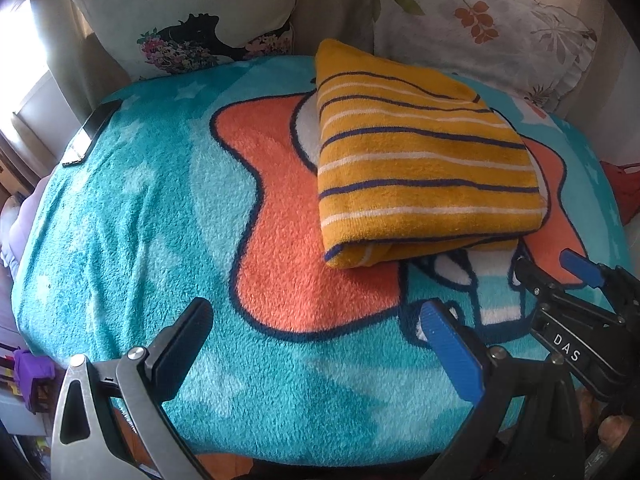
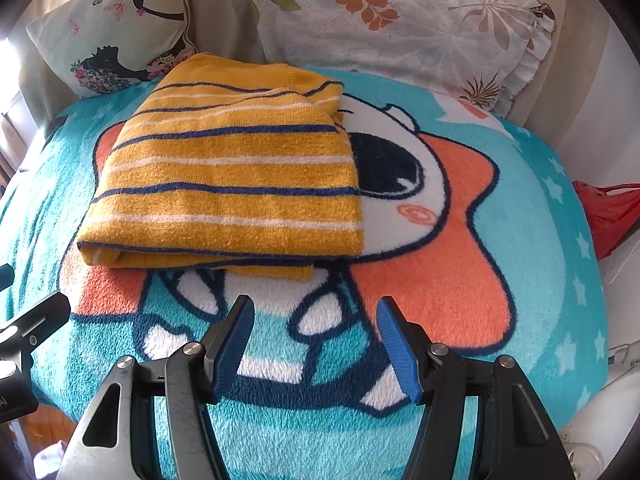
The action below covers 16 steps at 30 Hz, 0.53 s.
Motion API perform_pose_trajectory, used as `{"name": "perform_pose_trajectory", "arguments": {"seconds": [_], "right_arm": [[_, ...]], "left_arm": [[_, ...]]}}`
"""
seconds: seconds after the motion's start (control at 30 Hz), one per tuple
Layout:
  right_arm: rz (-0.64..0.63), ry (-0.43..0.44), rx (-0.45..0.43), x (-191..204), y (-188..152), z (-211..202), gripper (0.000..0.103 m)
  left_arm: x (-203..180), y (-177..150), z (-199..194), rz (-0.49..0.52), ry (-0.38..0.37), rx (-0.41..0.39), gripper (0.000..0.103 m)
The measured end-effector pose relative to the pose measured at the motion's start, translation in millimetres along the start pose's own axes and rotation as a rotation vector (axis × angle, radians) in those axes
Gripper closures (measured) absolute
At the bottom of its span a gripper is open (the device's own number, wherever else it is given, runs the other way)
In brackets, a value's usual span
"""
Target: Fold small clothes
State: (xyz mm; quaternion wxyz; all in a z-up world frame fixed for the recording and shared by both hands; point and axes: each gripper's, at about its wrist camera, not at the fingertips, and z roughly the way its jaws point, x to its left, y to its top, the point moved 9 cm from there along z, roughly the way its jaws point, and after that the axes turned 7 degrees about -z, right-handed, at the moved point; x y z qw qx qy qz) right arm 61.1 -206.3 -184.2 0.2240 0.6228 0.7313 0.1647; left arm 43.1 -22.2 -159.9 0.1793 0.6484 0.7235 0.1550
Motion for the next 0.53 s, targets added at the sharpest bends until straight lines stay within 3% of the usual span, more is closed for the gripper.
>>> {"name": "perform_pose_trajectory", "arguments": {"seconds": [0.53], "right_arm": [[-0.041,0.02,0.007,11,2,1,0.035]], "left_arm": [[0,-3,1,-0.022,0.001,0.006,0.0]]}}
